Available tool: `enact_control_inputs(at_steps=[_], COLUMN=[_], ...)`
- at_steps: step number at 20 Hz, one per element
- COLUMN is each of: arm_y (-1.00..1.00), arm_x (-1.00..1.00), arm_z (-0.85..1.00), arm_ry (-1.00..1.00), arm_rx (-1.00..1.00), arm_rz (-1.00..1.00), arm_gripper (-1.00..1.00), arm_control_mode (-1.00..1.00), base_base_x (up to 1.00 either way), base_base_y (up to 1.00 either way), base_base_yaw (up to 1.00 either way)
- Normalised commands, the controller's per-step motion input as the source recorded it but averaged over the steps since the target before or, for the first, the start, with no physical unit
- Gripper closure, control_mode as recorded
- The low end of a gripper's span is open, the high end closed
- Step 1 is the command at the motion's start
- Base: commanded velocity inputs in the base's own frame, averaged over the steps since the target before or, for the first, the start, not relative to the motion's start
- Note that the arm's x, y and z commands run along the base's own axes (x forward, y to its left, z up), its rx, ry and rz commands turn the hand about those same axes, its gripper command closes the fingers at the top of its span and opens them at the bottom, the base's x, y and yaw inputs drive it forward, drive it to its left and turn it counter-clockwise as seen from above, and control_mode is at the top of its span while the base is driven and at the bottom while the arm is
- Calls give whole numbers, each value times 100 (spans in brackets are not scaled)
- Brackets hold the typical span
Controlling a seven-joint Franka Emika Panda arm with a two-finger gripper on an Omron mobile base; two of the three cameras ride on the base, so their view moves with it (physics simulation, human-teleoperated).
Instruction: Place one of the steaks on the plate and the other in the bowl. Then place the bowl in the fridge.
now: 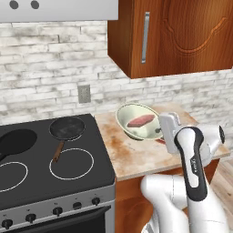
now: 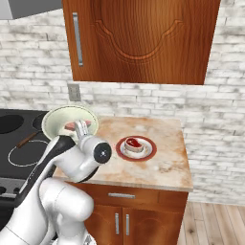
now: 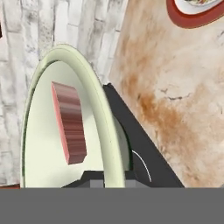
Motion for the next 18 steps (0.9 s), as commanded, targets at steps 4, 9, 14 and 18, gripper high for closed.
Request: enact_control_inputs(at_steps=[4, 9, 14, 18], arm_y=[-2, -6, 0, 0], arm_x=[3, 23, 7, 0], arm_z=[0, 0, 0, 0], arm_ry=[9, 13, 2, 0], arm_rx=[0, -2, -2, 0], arm_rz=[34, 51, 36, 26], arm_gripper=[100, 100, 100, 100], arm_control_mode=[-100, -100, -100, -100], base_base_x=[0, 0, 0, 0], base_base_y=[0, 0, 0, 0], base_base_yaw=[0, 0, 0, 0])
